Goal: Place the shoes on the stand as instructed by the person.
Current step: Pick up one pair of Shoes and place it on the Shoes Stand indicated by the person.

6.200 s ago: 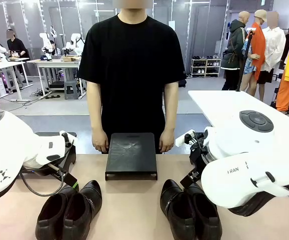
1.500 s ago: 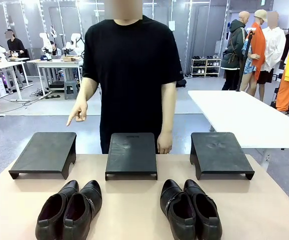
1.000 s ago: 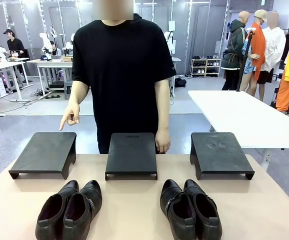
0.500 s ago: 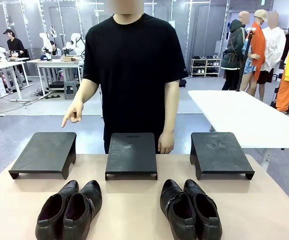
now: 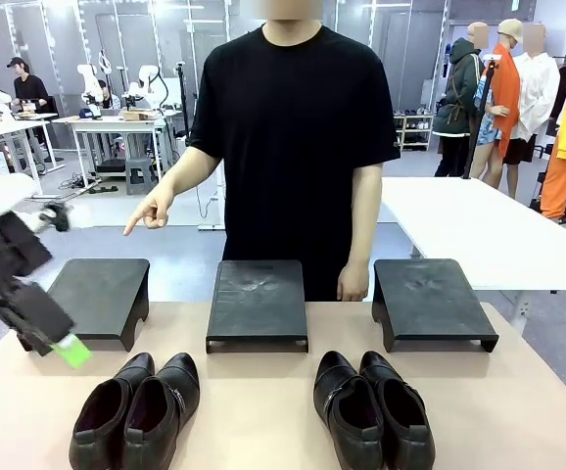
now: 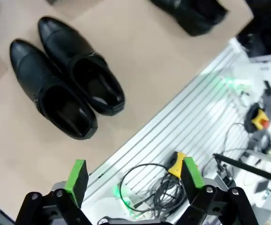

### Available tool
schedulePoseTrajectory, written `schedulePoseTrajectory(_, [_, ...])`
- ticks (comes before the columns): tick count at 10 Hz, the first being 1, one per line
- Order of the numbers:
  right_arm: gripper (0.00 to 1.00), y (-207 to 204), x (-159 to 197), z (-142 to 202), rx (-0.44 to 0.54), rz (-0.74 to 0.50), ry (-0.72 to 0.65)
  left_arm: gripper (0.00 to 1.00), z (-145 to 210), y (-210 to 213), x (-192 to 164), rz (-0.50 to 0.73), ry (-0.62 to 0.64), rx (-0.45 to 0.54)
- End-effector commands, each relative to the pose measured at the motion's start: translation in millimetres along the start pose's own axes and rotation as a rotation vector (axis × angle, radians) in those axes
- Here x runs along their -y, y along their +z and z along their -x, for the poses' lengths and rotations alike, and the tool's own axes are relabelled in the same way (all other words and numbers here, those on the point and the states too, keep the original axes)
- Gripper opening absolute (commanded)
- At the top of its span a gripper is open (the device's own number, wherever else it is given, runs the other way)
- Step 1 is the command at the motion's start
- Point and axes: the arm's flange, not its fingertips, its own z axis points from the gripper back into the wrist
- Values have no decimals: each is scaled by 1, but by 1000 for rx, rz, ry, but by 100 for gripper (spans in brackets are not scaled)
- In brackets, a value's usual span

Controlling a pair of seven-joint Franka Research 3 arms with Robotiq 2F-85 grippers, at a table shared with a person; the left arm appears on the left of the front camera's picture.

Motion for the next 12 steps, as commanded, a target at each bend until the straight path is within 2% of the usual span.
schedulePoseTrajectory(1, [100,0,-1,0,10,-10,21,100,-15,-30,-3,-74,125,-35])
schedulePoseTrajectory(2, [100,0,-1,0,10,-10,21,100,-16,-46,-4,-131,155,-10])
schedulePoseTrajectory(7, [100,0,-1,0,10,-10,21,100,-19,-111,-27,-247,284,30])
schedulePoseTrajectory(10, [100,0,-1,0,10,-10,21,100,-16,-147,-42,-343,368,20])
schedulePoseTrajectory(12, [100,0,-1,0,10,-10,21,100,-13,-161,-43,-352,385,14])
